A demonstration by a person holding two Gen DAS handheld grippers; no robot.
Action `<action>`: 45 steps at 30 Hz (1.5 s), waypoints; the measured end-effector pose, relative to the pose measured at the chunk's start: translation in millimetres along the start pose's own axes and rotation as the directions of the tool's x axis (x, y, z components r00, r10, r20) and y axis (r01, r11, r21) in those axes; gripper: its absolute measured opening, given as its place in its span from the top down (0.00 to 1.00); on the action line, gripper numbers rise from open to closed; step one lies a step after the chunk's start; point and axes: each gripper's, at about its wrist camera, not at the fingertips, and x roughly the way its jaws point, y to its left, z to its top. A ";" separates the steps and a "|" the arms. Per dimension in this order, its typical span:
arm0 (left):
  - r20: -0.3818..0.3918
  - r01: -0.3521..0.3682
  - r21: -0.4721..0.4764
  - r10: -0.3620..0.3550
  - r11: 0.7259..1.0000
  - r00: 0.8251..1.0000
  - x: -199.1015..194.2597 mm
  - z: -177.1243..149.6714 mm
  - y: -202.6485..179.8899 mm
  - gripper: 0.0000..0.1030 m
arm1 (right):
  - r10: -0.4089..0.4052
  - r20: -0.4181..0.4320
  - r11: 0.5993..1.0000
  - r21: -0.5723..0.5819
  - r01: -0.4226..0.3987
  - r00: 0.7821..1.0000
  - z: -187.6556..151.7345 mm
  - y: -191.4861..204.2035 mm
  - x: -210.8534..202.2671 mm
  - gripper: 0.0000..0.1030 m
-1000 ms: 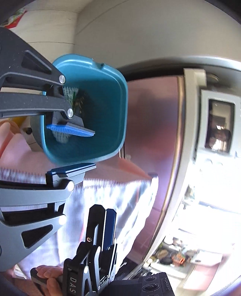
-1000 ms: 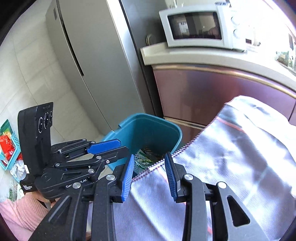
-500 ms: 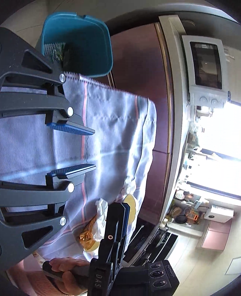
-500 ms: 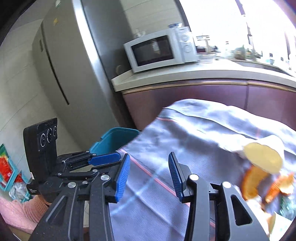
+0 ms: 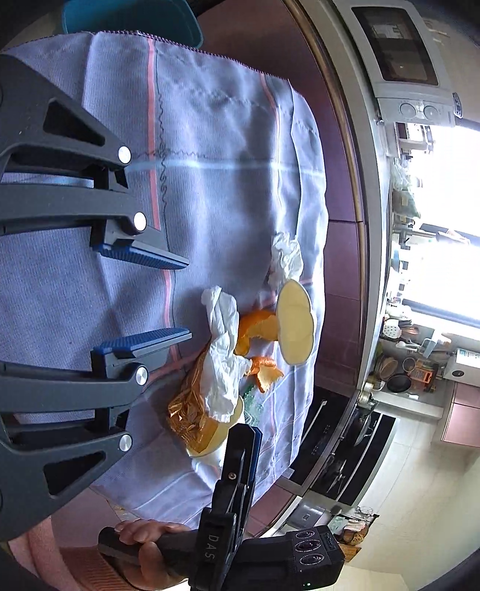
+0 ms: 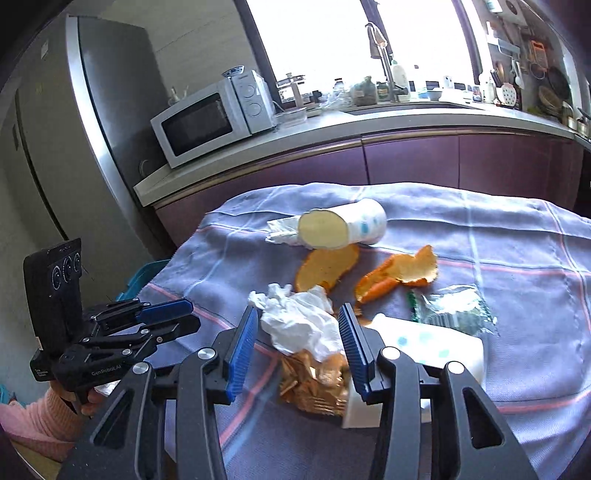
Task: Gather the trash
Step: 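Move both tools back over the table toward the white bowl and tissues, then grasp the white bowl rim with the right gripper while the left gripper grasps a gold wrapper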
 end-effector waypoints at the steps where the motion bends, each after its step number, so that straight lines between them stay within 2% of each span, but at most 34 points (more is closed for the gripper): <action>1: -0.006 0.010 0.002 -0.010 1.000 1.000 3.0 0.4 -4.0 0.66 | -0.004 0.001 1.000 0.005 0.004 1.000 -1.5 -3.4 -1.6 0.58; 9: -0.067 0.099 -0.006 -0.099 0.995 0.993 32.5 12.3 -25.9 0.60 | -0.004 0.007 1.000 0.021 0.004 1.000 -10.1 -13.6 -5.3 0.58; 15: -0.115 0.136 -0.046 -0.141 0.990 0.983 58.7 20.7 -34.4 0.53 | -0.057 0.039 0.998 0.026 0.056 0.998 -12.0 -23.5 -19.8 0.57; 22: -0.123 0.147 -0.048 -0.151 0.988 0.981 62.8 20.6 -37.7 0.52 | -0.143 0.048 0.981 0.142 0.135 0.989 -21.1 -68.5 -38.5 0.52; 26: -0.127 0.156 -0.035 -0.159 0.987 0.979 65.1 18.8 -43.1 0.51 | -0.109 0.028 0.976 0.192 0.102 0.994 -29.8 -82.8 -36.6 0.52; 28: -0.139 0.156 -0.032 -0.159 0.987 0.977 69.4 16.8 -46.0 0.51 | -0.094 0.010 0.976 0.200 0.090 0.996 -33.0 -84.9 -32.4 0.54; 30: -0.155 0.161 -0.032 -0.164 0.986 0.974 74.2 14.8 -48.9 0.51 | -0.078 0.005 0.976 0.204 0.076 0.997 -34.9 -86.1 -30.1 0.68; 31: -0.161 0.165 -0.029 -0.168 0.986 0.973 75.4 12.8 -50.5 0.51 | -0.069 0.006 0.976 0.205 0.066 0.998 -35.4 -86.5 -29.8 0.72; 39: -0.209 0.216 -0.020 -0.215 0.976 0.954 89.6 7.0 -66.6 0.50 | -0.041 0.047 0.973 0.230 0.029 0.998 -37.9 -92.3 -38.6 0.78; 41: -0.215 0.225 -0.030 -0.226 0.974 0.950 94.3 6.3 -69.7 0.51 | -0.032 0.058 0.969 0.245 0.017 0.998 -38.2 -96.3 -42.0 0.79; 42: -0.215 0.228 -0.035 -0.230 0.973 0.949 96.2 6.6 -71.6 0.56 | -0.035 0.063 0.968 0.249 0.018 0.997 -38.5 -97.9 -44.0 0.79; 43: -0.220 0.233 -0.046 -0.237 0.971 0.946 98.9 7.2 -72.1 0.66 | -0.039 0.068 0.968 0.252 0.021 0.997 -38.8 -99.2 -46.0 0.79; 45: -0.235 0.244 -0.079 -0.256 0.967 0.938 101.7 7.2 -68.8 0.79 | -0.040 0.076 0.966 0.257 0.019 0.996 -39.1 -101.2 -49.3 0.79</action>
